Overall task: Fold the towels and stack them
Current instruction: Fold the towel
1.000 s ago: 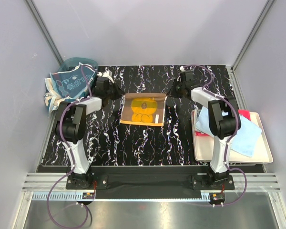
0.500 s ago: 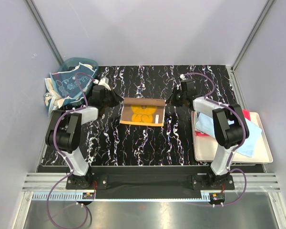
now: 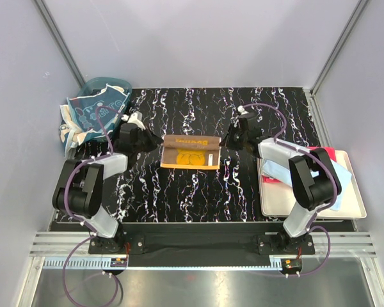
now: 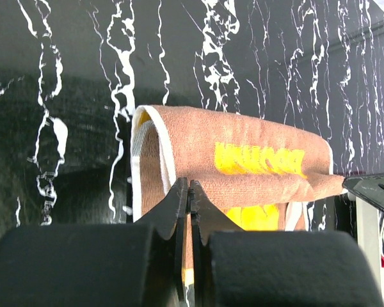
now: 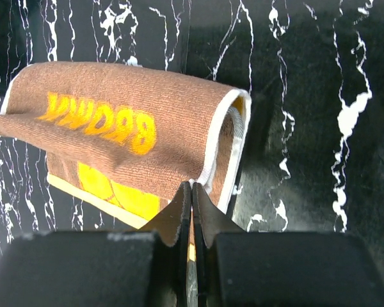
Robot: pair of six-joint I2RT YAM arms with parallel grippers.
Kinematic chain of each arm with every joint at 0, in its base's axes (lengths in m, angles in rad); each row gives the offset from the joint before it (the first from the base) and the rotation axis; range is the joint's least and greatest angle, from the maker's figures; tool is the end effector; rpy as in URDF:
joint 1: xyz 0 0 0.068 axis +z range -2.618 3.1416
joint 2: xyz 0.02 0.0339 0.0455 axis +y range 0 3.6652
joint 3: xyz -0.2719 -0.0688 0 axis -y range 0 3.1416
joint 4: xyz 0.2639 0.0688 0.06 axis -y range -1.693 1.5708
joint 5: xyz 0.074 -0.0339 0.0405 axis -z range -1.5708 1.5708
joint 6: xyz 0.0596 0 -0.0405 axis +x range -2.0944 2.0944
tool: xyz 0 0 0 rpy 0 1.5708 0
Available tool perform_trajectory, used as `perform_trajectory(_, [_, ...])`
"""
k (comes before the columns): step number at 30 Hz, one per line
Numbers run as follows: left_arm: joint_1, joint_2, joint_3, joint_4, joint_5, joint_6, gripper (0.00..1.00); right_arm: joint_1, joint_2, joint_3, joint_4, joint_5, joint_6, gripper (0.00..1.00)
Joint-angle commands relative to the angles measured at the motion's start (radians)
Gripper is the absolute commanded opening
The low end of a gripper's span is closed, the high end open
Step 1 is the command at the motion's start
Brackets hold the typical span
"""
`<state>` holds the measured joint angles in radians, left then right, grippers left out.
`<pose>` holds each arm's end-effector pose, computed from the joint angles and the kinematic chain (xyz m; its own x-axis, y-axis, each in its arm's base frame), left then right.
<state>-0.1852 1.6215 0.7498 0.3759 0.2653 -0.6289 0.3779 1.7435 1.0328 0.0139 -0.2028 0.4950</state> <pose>0.3561 -0.0826 0.1591 -0.6160 -0.4621 -0.6379 0.0519 0.7842 -0.6183 0.3742 0.1615 0.1697 -0.7648 0.1970 -0.6134 -0.1610 0.8635 0.4780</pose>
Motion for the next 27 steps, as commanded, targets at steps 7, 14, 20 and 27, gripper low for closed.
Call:
perform_trajectory(7, [0.004,-0.117,-0.073,0.07,-0.003,0.008,0.01,0.032,-0.104,-0.068,0.043,0.046,0.014,0.04])
perform_trajectory(14, [0.003,-0.164,-0.119,0.066,-0.001,0.017,0.01,0.058,-0.134,-0.108,0.046,0.066,0.023,0.04])
perform_trajectory(20, [0.004,-0.181,-0.162,0.07,0.0,0.023,0.01,0.078,-0.145,-0.137,0.055,0.077,0.031,0.04])
perform_trajectory(27, [0.003,-0.201,-0.201,0.081,0.0,0.026,0.01,0.093,-0.159,-0.166,0.064,0.088,0.04,0.04])
